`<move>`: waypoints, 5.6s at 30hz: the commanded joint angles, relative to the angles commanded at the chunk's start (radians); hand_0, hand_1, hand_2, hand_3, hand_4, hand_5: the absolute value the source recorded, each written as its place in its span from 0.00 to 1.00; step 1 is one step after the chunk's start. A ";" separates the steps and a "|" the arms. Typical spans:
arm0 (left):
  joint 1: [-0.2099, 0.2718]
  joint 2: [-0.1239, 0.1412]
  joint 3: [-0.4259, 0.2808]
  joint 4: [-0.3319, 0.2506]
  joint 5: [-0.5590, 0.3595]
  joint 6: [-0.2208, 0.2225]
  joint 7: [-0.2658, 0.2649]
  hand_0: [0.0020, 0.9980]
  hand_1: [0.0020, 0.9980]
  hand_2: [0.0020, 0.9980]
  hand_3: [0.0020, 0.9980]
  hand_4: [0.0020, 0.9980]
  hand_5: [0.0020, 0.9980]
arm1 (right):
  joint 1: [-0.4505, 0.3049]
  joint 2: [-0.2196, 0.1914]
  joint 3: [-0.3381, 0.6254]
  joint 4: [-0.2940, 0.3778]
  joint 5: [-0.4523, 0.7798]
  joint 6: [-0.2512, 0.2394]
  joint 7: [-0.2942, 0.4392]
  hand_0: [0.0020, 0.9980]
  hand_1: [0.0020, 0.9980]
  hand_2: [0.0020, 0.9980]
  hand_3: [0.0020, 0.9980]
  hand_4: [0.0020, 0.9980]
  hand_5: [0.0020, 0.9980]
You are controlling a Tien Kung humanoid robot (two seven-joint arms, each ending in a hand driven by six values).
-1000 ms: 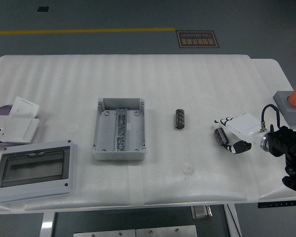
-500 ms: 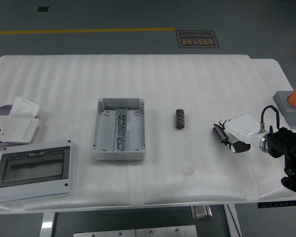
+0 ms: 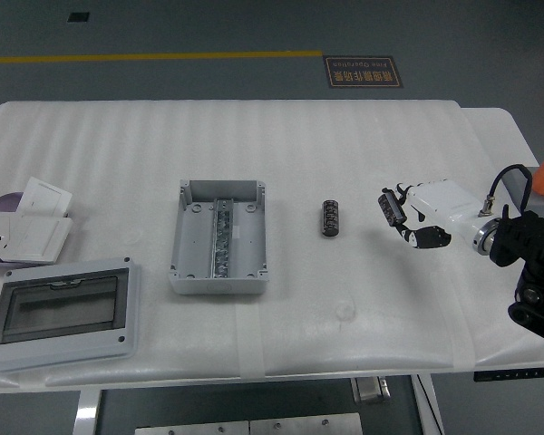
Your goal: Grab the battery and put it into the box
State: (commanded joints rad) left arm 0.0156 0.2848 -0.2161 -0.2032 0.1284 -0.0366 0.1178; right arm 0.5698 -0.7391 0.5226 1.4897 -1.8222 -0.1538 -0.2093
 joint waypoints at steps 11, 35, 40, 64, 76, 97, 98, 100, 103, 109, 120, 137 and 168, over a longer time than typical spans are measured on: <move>0.005 0.004 0.059 0.008 -0.049 -0.004 0.003 0.62 0.65 0.52 0.56 0.61 0.40 | 0.048 0.216 -0.016 -0.009 0.069 -0.166 0.017 0.28 0.39 0.69 0.76 0.43 0.21; 0.004 0.006 0.091 0.009 -0.073 -0.007 0.004 0.62 0.65 0.52 0.56 0.61 0.40 | 0.091 0.436 -0.164 -0.134 0.287 -0.143 0.063 0.82 0.84 0.89 0.94 0.55 0.30; 0.003 0.006 0.091 0.009 -0.072 -0.006 0.003 0.62 0.65 0.52 0.55 0.61 0.40 | 0.093 0.439 -0.179 -0.140 0.304 -0.132 0.054 1.00 1.00 1.00 1.00 0.73 0.45; -0.001 0.006 0.087 0.008 -0.065 -0.003 0.001 0.62 0.65 0.51 0.55 0.59 0.39 | 0.123 0.303 -0.105 -0.262 0.207 0.000 -0.073 1.00 1.00 1.00 1.00 0.88 0.56; -0.006 0.007 0.089 0.007 -0.062 -0.002 0.001 0.62 0.65 0.51 0.55 0.58 0.38 | 0.193 0.291 -0.206 -0.307 0.219 0.084 -0.110 1.00 0.99 1.00 1.00 0.89 0.56; -0.011 0.012 0.085 0.006 -0.053 -0.003 0.001 0.62 0.65 0.51 0.55 0.54 0.37 | 0.236 0.328 -0.296 -0.383 0.244 0.038 -0.080 0.86 0.68 0.71 0.93 0.71 0.38; -0.012 0.012 0.084 0.006 -0.053 -0.003 0.000 0.62 0.65 0.51 0.55 0.54 0.37 | 0.236 0.328 -0.298 -0.384 0.244 0.036 -0.079 0.86 0.68 0.71 0.93 0.71 0.38; -0.012 0.012 0.083 0.006 -0.052 -0.003 0.000 0.62 0.65 0.51 0.55 0.54 0.37 | 0.235 0.329 -0.301 -0.385 0.244 0.029 -0.075 0.86 0.68 0.71 0.93 0.71 0.38; -0.012 0.012 0.082 0.006 -0.051 -0.003 0.000 0.62 0.65 0.51 0.55 0.54 0.37 | 0.235 0.330 -0.302 -0.385 0.243 0.008 -0.066 0.81 0.65 0.67 0.92 0.68 0.37; -0.013 0.012 0.076 0.005 -0.044 -0.002 0.000 0.62 0.65 0.51 0.55 0.54 0.37 | 0.235 0.329 -0.308 -0.388 0.244 -0.034 -0.046 0.74 0.61 0.63 0.88 0.61 0.33; -0.014 0.010 0.066 0.003 -0.033 0.000 -0.002 0.62 0.65 0.52 0.55 0.54 0.37 | 0.236 0.335 -0.351 -0.392 0.238 -0.048 -0.034 0.69 0.58 0.60 0.79 0.55 0.29; -0.015 0.010 0.069 0.001 -0.028 0.001 -0.002 0.62 0.65 0.52 0.55 0.55 0.38 | 0.243 0.335 -0.352 -0.398 0.244 -0.040 -0.032 0.66 0.56 0.58 0.76 0.50 0.27; -0.015 0.009 0.073 0.000 -0.023 0.001 -0.001 0.62 0.65 0.52 0.56 0.57 0.42 | 0.226 0.296 -0.258 -0.324 0.231 -0.014 -0.021 0.66 0.56 0.58 0.77 0.51 0.28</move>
State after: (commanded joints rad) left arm 0.0003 0.2935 -0.1434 -0.2031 0.1055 -0.0358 0.1170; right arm 0.7955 -0.4432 0.2647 1.1660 -1.5910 -0.1681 -0.2300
